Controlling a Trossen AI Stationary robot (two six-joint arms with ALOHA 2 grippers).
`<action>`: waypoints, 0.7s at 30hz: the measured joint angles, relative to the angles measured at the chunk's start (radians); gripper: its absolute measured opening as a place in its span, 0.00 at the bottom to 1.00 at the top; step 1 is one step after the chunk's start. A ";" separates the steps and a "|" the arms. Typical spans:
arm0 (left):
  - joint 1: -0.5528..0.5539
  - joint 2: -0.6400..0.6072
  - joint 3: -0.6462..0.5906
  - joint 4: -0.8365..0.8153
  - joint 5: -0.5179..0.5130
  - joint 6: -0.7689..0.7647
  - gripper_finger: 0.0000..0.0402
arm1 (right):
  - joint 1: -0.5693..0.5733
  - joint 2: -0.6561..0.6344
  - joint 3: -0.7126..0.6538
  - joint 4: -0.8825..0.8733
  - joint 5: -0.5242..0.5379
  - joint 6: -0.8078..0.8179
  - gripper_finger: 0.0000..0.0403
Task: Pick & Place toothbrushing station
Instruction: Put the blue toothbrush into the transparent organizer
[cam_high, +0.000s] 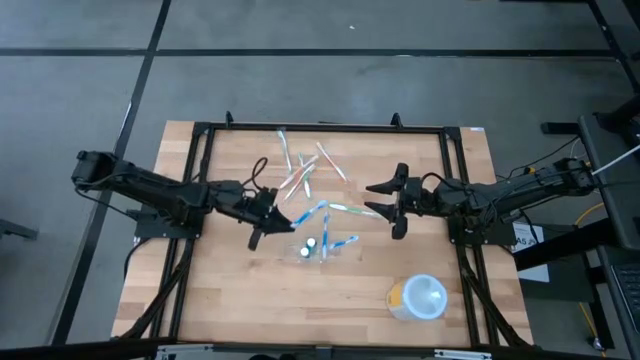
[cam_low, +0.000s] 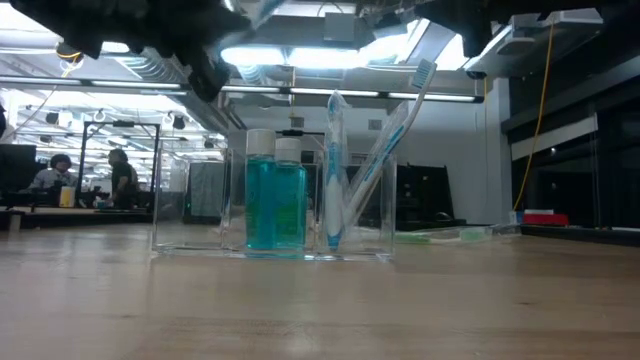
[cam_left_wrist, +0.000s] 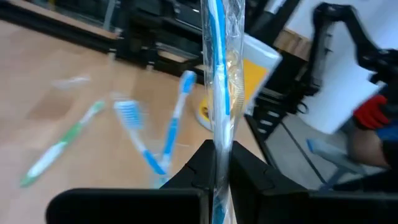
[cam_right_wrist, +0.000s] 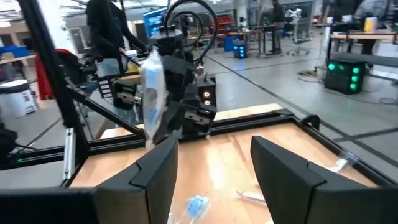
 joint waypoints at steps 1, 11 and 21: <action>-0.009 0.006 0.009 0.000 0.000 0.000 0.05 | 0.000 0.000 0.000 0.002 -0.010 -0.006 0.51; -0.051 0.136 0.084 -0.002 -0.004 0.004 0.05 | 0.000 0.056 0.000 0.106 -0.314 -0.082 0.51; -0.080 0.266 0.188 0.001 0.031 0.026 0.05 | 0.000 0.072 0.000 0.121 -0.266 -0.080 0.51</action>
